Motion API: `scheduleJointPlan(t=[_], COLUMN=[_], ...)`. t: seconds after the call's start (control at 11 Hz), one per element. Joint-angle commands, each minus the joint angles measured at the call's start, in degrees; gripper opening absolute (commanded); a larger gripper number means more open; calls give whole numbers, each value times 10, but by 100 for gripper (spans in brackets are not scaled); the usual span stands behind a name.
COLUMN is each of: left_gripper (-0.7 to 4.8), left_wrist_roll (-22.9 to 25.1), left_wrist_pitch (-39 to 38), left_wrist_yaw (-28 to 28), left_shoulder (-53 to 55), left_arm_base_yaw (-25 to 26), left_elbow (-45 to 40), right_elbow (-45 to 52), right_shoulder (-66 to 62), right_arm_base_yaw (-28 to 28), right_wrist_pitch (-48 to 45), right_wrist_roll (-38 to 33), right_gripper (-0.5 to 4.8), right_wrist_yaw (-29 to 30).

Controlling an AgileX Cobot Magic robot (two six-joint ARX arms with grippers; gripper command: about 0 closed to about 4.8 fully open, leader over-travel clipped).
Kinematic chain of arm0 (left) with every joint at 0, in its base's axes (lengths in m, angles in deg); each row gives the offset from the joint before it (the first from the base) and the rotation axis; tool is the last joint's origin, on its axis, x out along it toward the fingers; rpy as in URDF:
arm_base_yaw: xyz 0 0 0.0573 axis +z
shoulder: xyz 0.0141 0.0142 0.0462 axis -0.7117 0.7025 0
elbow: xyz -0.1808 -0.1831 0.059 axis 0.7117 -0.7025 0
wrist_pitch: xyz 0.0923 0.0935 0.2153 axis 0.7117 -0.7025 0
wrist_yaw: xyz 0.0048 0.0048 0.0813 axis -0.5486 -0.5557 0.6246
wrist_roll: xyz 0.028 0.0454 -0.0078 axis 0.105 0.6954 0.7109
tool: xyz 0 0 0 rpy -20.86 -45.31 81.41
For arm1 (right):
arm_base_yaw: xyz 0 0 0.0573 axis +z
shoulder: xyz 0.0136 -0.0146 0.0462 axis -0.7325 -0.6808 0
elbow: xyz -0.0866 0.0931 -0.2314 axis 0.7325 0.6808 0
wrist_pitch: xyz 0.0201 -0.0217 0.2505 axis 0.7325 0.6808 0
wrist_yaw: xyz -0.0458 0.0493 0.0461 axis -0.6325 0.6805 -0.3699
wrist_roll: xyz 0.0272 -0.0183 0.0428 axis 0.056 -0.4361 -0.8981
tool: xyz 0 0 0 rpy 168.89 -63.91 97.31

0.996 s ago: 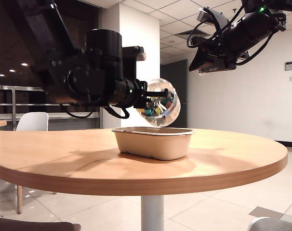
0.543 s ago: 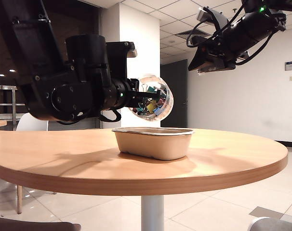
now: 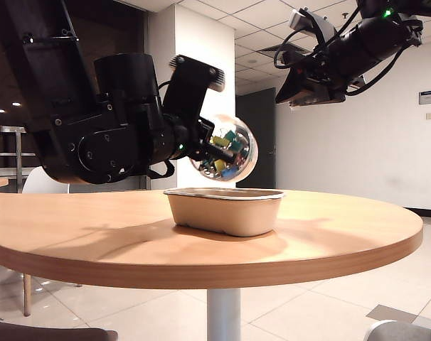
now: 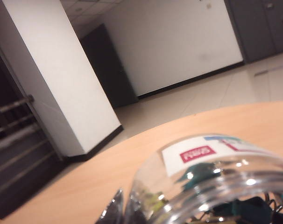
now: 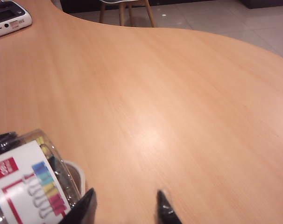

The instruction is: Pick up the box filled with clips, pour some clips from it into the rectangular paper box, and then put the clip box back on the table.

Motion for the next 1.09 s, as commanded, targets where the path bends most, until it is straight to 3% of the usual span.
scheduleJointPlan(t=[0.09, 0.27, 0.45, 0.54, 1.09], left_gripper=[-6, -6, -6, -6, -6], left_wrist_roll=[44, 85, 87, 130, 108], left_wrist_pitch=[25, 27, 31, 34, 34], left_wrist_yaw=[-5, -6, -13, -46, -58], left_shoulder=[-4, -4, -6, -22, -29], left_arm_base_yaw=[0, 0, 0, 3, 11], left_elbow=[5, 14, 39, 39, 38], right_elbow=[-3, -3, -3, -3, -3], right_shoulder=[4, 4, 4, 4, 3], right_arm_base_yaw=[0, 0, 0, 0, 0], right_wrist_pitch=[-10, -10, -9, -10, -27], right_wrist_roll=[1, 1, 1, 2, 1], right_gripper=[166, 166, 166, 166, 166], right_wrist_yaw=[3, 3, 3, 3, 20])
